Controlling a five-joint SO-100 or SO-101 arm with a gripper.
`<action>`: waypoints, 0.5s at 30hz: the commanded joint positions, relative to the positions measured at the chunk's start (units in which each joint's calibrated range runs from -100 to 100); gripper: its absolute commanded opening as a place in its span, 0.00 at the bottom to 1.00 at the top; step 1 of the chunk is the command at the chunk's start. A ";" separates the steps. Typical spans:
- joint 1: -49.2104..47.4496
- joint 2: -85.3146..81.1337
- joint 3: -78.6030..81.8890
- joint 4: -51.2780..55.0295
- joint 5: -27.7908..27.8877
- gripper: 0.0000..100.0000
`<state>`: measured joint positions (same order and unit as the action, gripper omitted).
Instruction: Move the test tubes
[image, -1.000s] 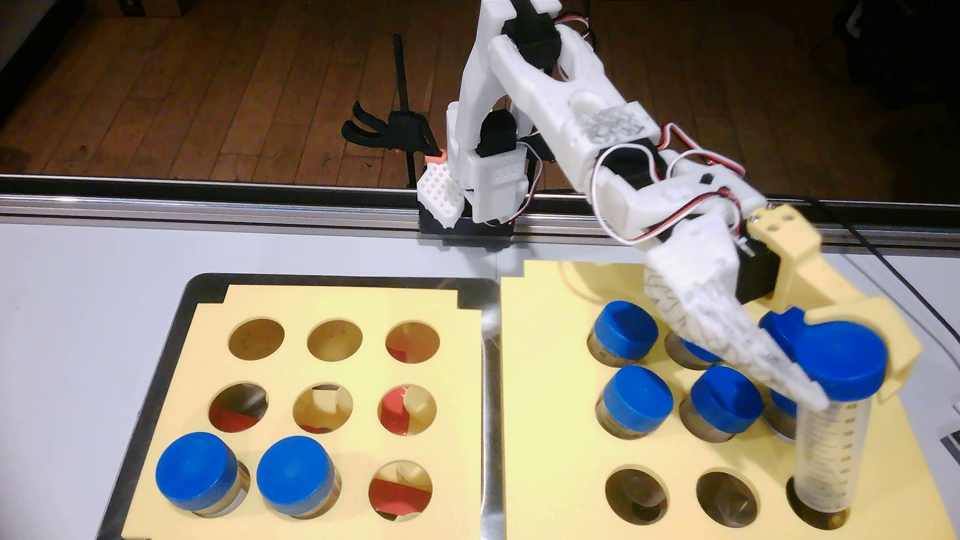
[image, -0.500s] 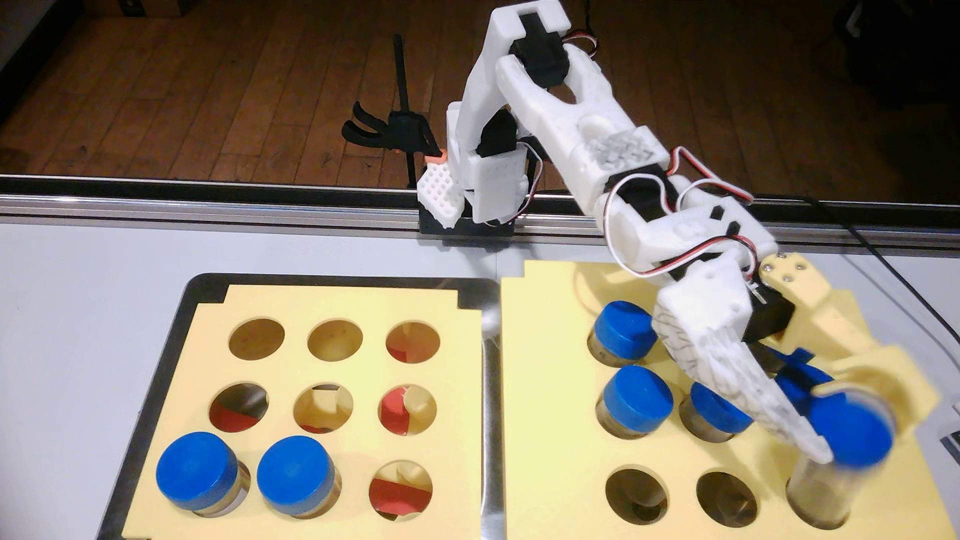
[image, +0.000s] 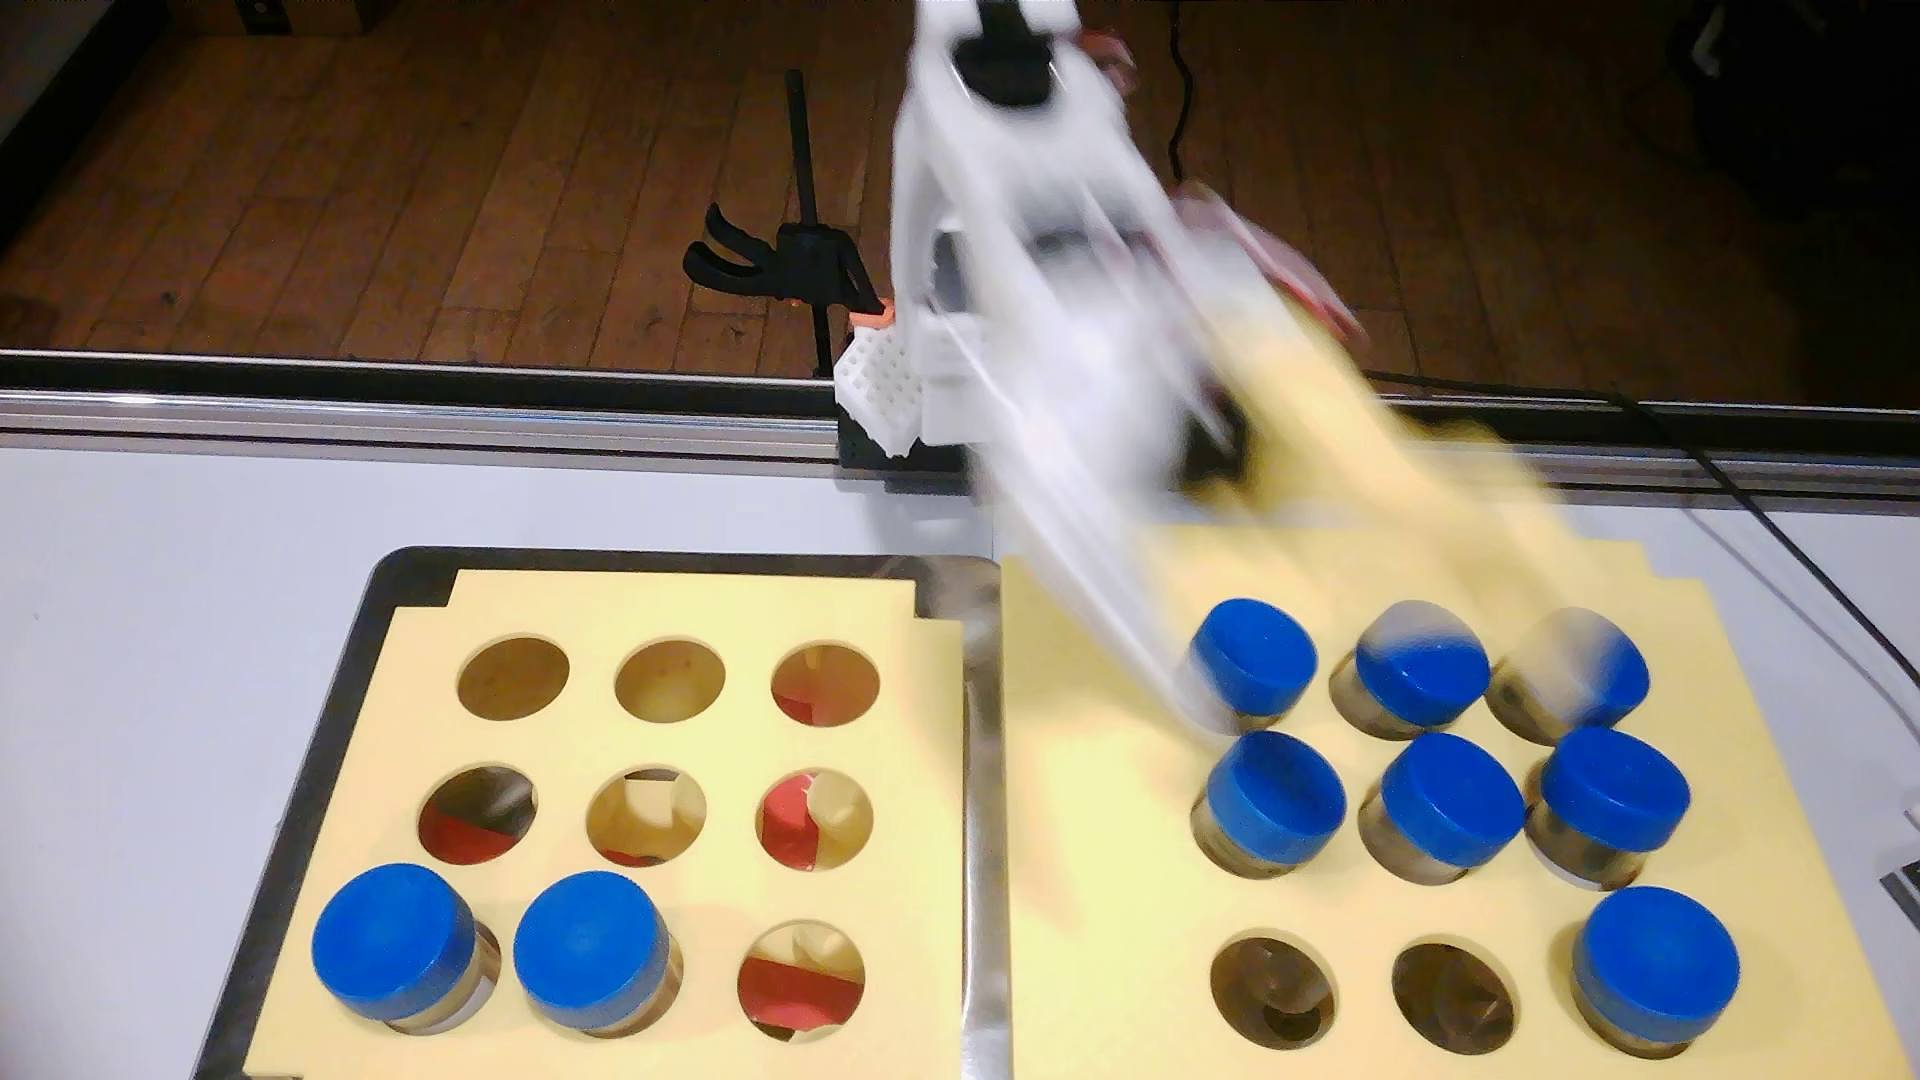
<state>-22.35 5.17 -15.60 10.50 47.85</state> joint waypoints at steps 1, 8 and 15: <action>9.13 -15.29 12.92 0.16 0.16 0.36; 16.46 -25.45 39.79 0.16 0.16 0.36; 17.80 -22.49 44.51 -0.13 0.11 0.36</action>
<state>-5.05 -18.22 29.56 10.50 47.96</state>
